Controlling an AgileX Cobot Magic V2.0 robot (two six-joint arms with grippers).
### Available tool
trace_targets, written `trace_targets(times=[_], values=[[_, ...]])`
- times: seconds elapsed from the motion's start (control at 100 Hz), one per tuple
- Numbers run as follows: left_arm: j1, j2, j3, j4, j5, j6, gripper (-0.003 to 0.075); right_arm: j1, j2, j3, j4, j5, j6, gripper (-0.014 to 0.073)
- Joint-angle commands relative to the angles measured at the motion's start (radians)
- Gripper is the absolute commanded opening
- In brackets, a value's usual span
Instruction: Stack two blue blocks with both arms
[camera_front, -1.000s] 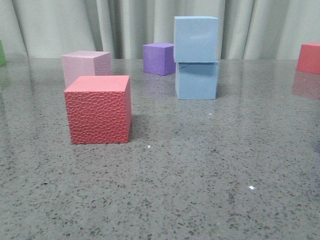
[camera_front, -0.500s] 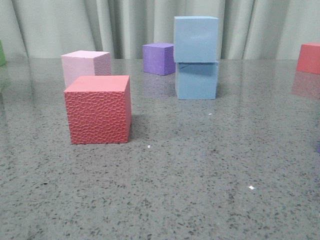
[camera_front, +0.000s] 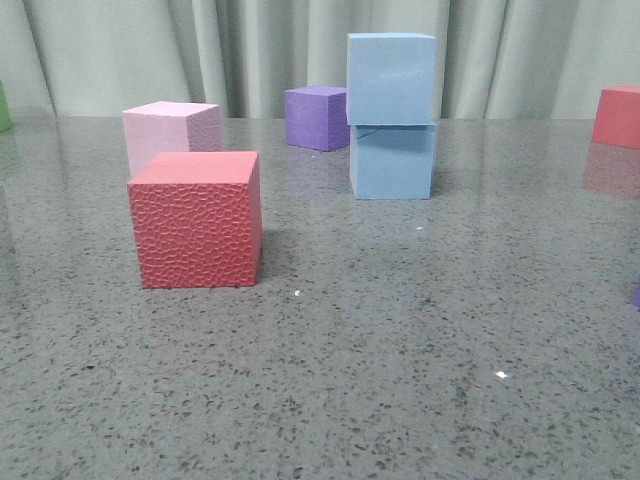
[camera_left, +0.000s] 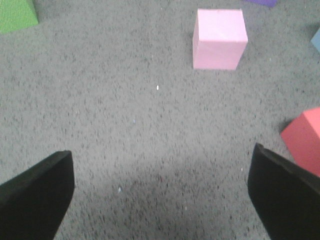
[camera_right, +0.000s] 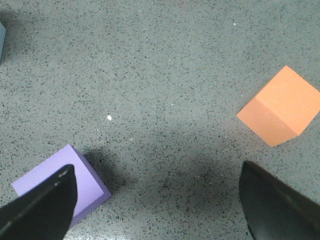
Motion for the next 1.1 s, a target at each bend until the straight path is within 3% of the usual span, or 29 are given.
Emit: trace_targets(times=[0.0, 0.26, 0.55, 0.83, 1.09], values=[[0.001, -0.075, 0.045, -0.028, -0.092, -0.006, 0.0672, -0.007, -0.009, -0.022, -0.022, -0.061, -0.007, 0.0647], [0.001, -0.198, 0.147, -0.039, -0.088, -0.01, 0.0672, -0.003, -0.027, 0.002, -0.021, -0.087, -0.007, 0.0647], [0.001, -0.225, 0.17, -0.099, -0.053, -0.01, 0.0672, -0.001, -0.222, 0.191, -0.021, -0.15, -0.027, 0.0647], [0.001, -0.344, 0.314, -0.116, -0.081, -0.01, 0.0672, -0.001, -0.418, 0.358, -0.022, -0.22, -0.045, 0.0647], [0.001, -0.391, 0.369, -0.128, -0.105, -0.01, 0.0672, -0.001, -0.481, 0.407, -0.022, -0.278, -0.048, 0.0608]])
